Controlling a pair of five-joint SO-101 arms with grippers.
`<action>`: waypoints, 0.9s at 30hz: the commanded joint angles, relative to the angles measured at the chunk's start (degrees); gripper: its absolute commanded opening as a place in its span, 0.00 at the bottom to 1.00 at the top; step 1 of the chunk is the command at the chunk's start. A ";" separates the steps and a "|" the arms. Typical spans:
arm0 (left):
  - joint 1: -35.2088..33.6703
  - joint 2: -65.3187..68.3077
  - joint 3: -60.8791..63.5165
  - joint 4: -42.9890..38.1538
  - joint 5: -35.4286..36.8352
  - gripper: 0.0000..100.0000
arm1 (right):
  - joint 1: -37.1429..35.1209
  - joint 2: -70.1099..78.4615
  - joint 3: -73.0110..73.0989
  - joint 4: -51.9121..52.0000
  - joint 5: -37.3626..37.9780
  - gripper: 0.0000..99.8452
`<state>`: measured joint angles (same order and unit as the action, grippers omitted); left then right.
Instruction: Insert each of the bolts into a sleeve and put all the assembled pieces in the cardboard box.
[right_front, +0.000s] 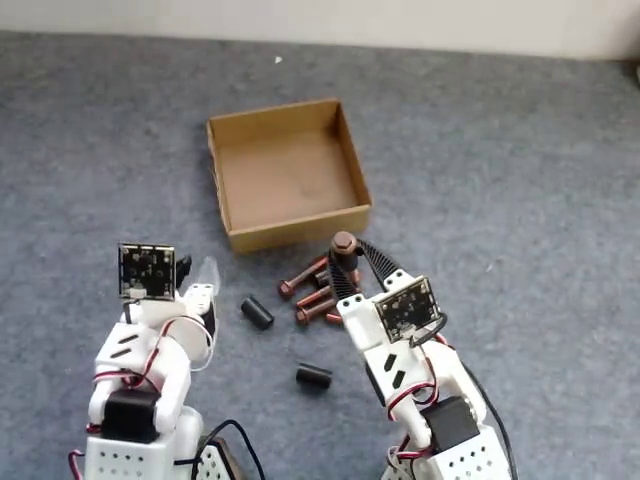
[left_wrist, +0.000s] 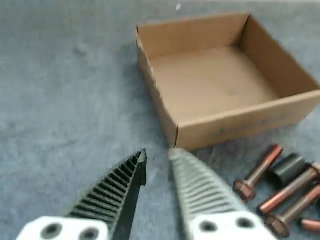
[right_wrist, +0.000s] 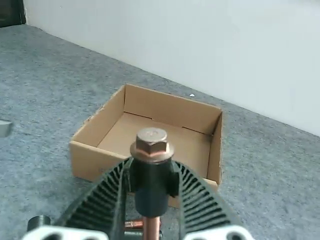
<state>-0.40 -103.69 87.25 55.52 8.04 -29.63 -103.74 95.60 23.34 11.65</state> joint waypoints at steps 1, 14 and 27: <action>-0.66 -0.31 2.33 -0.35 -0.79 0.03 | 0.92 -1.27 5.85 -1.01 0.09 0.00; -0.84 -0.31 7.69 -0.44 -0.79 0.01 | 4.97 -0.13 -4.79 7.87 0.35 0.00; -0.84 -0.31 8.66 -0.44 -1.14 0.01 | 3.74 45.05 -27.65 -7.25 0.09 0.00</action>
<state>-0.40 -103.69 95.34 55.52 7.87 -25.49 -73.32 78.90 24.57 11.65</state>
